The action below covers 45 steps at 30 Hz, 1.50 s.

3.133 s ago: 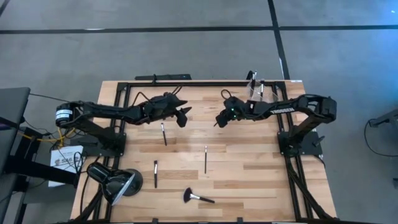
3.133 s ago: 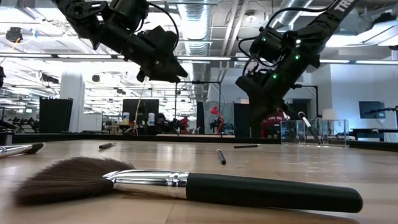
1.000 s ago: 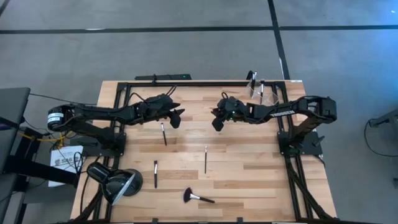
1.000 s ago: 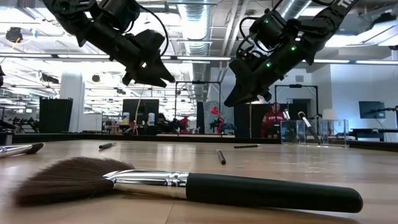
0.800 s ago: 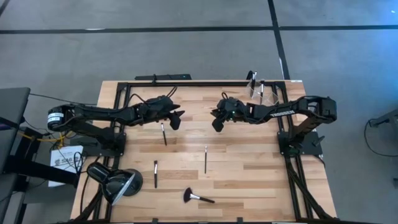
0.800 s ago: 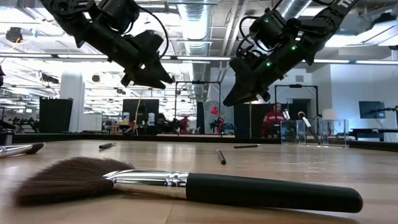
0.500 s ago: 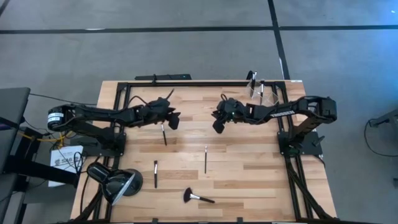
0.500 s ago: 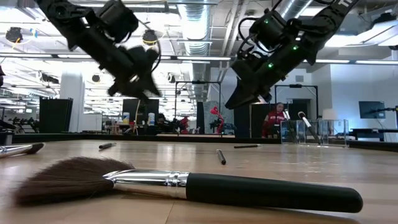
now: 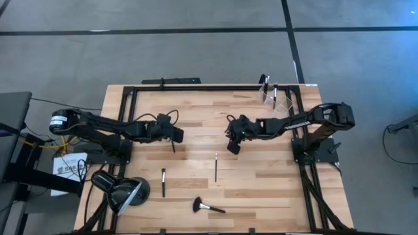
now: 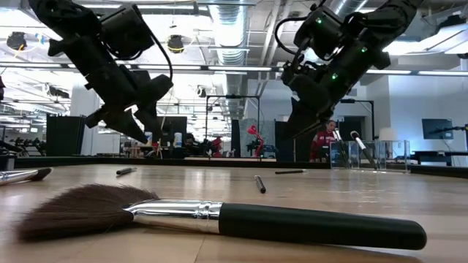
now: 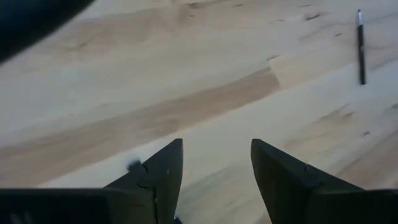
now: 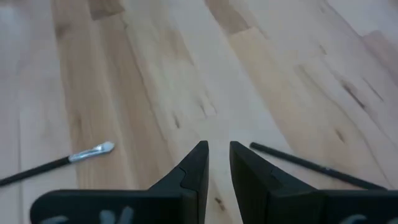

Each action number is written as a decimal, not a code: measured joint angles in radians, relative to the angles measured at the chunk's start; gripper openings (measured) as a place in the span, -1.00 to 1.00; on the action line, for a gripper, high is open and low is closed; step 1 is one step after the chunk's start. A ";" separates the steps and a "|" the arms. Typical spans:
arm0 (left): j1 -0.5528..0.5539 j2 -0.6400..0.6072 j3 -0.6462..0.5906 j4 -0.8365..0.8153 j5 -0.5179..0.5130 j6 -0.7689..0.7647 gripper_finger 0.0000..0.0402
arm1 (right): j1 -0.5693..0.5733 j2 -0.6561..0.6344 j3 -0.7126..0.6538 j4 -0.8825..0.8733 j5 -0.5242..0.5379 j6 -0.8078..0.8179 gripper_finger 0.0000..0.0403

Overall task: Put items in baskets/containers
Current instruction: Put the black eyeshadow brush into the transparent organizer

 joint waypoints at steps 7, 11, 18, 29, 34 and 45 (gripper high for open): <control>0.026 0.000 0.106 -0.037 0.034 0.038 -0.21 | 0.022 0.000 0.000 -0.004 0.002 0.000 -0.72; 0.072 0.000 0.181 -0.159 0.113 0.044 -0.28 | 0.028 0.000 0.000 -0.005 0.002 0.007 -0.72; 0.033 0.018 0.308 -0.214 0.153 0.016 -0.29 | 0.025 0.000 0.000 -0.004 0.001 -0.001 -0.72; -0.005 0.307 0.697 -0.582 0.148 0.067 -0.32 | -0.041 0.000 0.047 -0.034 0.000 -0.052 -0.72; 0.016 0.333 0.715 -0.739 0.137 0.037 -0.32 | -0.037 0.000 0.056 -0.072 -0.001 -0.080 -0.72; 0.094 0.313 0.626 -0.812 0.298 0.005 -0.07 | -0.025 0.000 0.056 -0.218 0.000 -0.058 -0.72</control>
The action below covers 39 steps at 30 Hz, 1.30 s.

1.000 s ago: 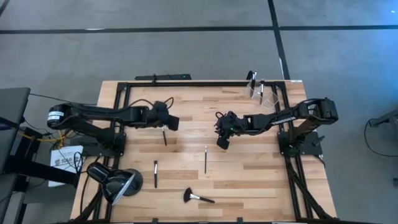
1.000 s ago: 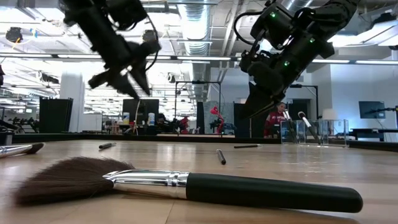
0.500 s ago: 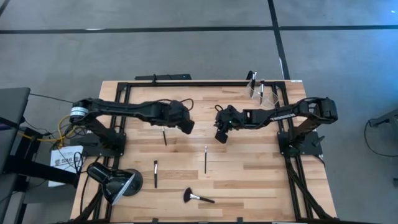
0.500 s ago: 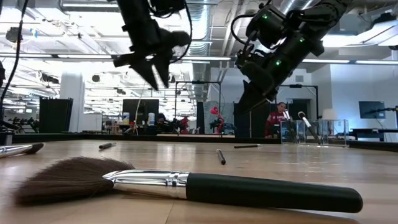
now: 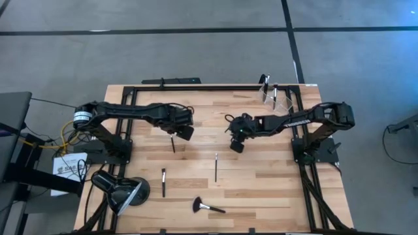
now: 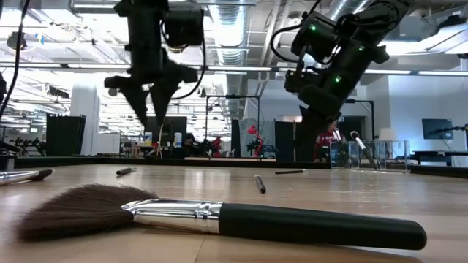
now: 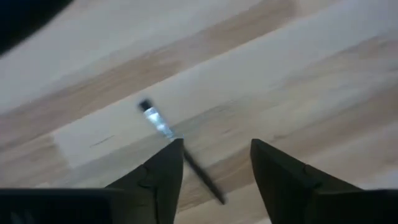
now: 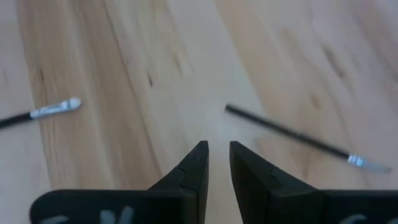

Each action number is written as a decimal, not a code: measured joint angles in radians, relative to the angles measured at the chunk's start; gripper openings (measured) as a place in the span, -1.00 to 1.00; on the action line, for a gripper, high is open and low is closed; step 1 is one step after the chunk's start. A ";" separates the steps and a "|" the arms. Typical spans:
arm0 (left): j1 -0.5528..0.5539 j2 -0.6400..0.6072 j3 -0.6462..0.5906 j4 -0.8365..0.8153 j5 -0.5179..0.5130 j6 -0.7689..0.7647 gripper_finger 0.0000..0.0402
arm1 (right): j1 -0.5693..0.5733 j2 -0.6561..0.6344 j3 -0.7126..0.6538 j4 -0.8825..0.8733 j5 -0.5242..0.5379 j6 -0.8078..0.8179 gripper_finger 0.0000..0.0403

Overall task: Put items in baskets/containers
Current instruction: Put the black eyeshadow brush into the transparent organizer

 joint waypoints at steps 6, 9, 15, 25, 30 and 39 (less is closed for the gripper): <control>0.040 0.000 -0.075 0.001 0.047 -0.044 0.10 | 0.053 0.000 0.000 -0.040 0.003 0.075 -0.72; 0.047 0.000 -0.108 0.008 0.071 -0.064 0.12 | 0.098 0.000 0.000 -0.052 0.003 0.106 -0.72; 0.047 0.000 -0.173 0.028 0.083 -0.108 0.08 | 0.187 0.000 0.000 -0.058 0.010 0.148 -0.72; 0.062 0.000 -0.253 0.165 0.084 -0.148 -0.06 | 0.271 0.000 0.000 -0.055 0.034 0.190 -0.72; 0.069 0.000 -0.274 0.234 0.083 -0.151 -0.11 | 0.268 0.000 0.000 -0.054 0.035 0.189 -0.72; 0.073 0.000 -0.330 0.277 0.083 -0.151 -0.22 | 0.231 0.000 -0.001 -0.052 0.036 0.163 -0.72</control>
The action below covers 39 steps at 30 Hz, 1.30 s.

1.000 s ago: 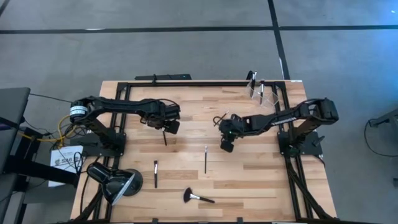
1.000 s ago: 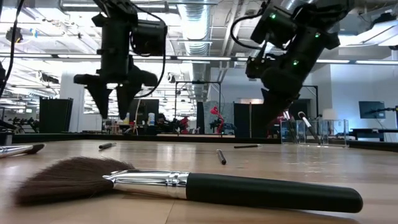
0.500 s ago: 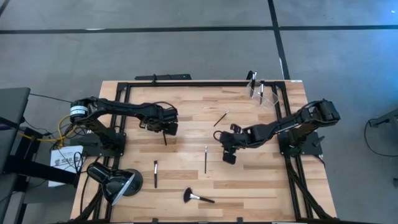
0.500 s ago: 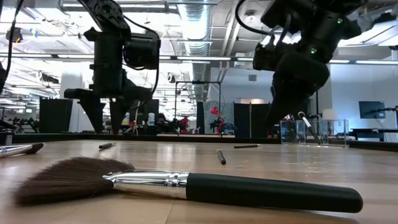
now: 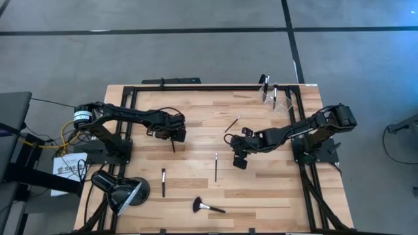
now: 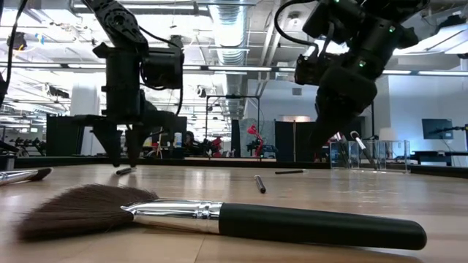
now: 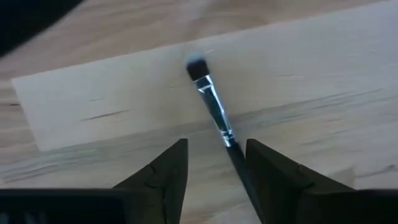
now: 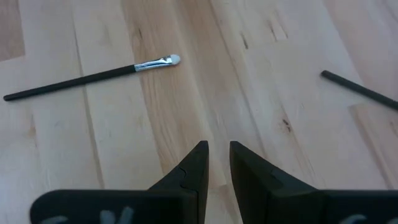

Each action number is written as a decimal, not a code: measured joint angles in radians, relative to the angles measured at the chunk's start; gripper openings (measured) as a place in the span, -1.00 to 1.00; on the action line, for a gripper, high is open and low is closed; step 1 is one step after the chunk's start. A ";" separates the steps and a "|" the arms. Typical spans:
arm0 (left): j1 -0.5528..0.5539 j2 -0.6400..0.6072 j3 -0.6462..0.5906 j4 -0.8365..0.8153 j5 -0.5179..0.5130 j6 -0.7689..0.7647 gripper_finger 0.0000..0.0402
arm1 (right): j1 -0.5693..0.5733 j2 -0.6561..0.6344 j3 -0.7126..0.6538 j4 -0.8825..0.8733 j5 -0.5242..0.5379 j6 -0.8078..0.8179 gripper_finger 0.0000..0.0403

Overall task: Put items in baskets/containers
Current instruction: Put the black eyeshadow brush into the transparent organizer

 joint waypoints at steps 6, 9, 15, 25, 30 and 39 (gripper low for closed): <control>0.000 -0.004 -0.049 0.029 -0.004 0.000 -0.29 | -0.004 0.000 0.000 0.018 -0.001 -0.001 -0.72; 0.000 -0.005 -0.068 0.036 -0.004 0.000 -0.32 | -0.004 0.000 0.000 0.024 -0.003 -0.002 -0.72; 0.000 -0.004 -0.078 0.047 -0.016 0.027 -0.40 | -0.001 0.000 0.000 0.023 -0.003 -0.001 -0.72; 0.000 -0.003 -0.079 0.066 -0.020 0.084 -0.60 | -0.001 0.000 0.000 0.023 -0.005 -0.001 -0.72; 0.000 -0.002 -0.080 0.070 -0.025 0.116 -0.77 | -0.001 0.000 0.000 0.023 -0.006 -0.001 -0.72; 0.000 -0.001 -0.081 0.077 -0.028 0.219 -0.89 | -0.001 0.000 0.000 0.024 -0.006 -0.001 -0.72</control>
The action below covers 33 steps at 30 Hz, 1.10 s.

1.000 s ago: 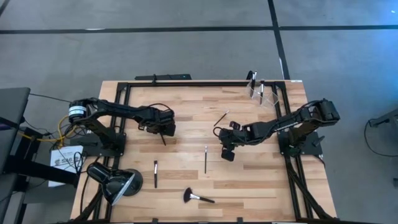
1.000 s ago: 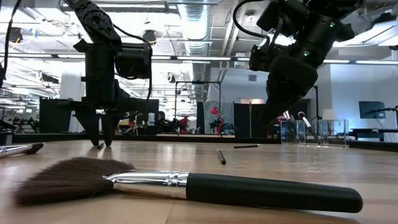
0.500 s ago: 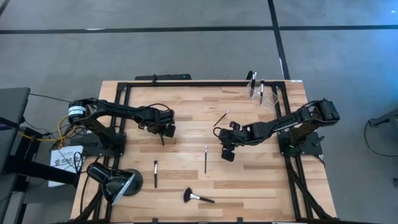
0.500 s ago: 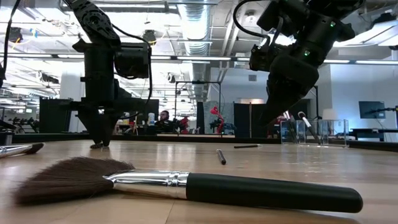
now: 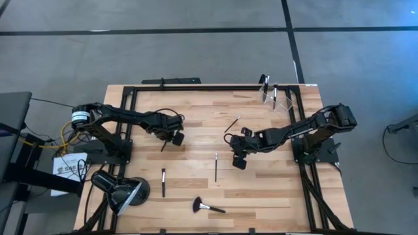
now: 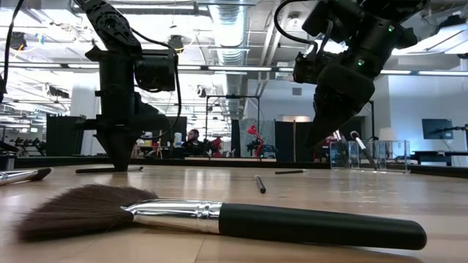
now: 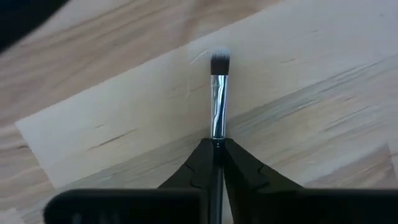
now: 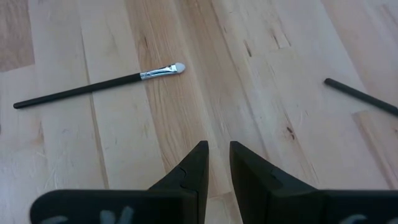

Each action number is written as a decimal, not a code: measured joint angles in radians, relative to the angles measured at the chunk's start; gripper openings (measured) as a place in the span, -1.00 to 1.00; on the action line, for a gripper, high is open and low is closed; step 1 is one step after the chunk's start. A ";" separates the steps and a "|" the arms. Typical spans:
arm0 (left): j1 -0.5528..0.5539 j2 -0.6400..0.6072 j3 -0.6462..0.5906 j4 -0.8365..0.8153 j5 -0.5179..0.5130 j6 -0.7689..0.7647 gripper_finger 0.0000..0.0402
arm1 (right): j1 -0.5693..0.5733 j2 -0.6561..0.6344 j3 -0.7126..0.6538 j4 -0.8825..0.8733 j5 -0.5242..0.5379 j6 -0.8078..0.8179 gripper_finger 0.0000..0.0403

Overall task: Put items in baskets/containers
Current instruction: Put the black eyeshadow brush into the transparent organizer

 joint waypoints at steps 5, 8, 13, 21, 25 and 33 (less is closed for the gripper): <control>-0.001 -0.020 -0.003 0.023 0.013 0.077 -0.87 | 0.000 0.000 0.000 0.002 0.000 -0.014 -0.72; -0.011 -0.059 -0.008 0.045 0.020 0.116 -0.90 | 0.000 0.000 0.000 0.005 0.007 -0.018 -0.72; -0.052 -0.145 -0.005 0.166 0.024 0.227 -0.89 | 0.000 0.000 0.000 0.008 0.075 -0.031 -0.72; -0.146 -0.211 -0.003 0.570 0.025 0.395 -0.89 | 0.027 -0.006 -0.001 0.104 0.147 -0.138 -0.72; -0.189 -0.203 -0.003 0.732 0.025 0.493 -0.88 | 0.099 -0.053 -0.001 0.139 0.223 -0.241 -0.72; -0.203 -0.203 -0.051 1.003 0.055 0.604 -0.89 | 0.201 -0.240 -0.001 0.124 0.340 -0.330 -0.72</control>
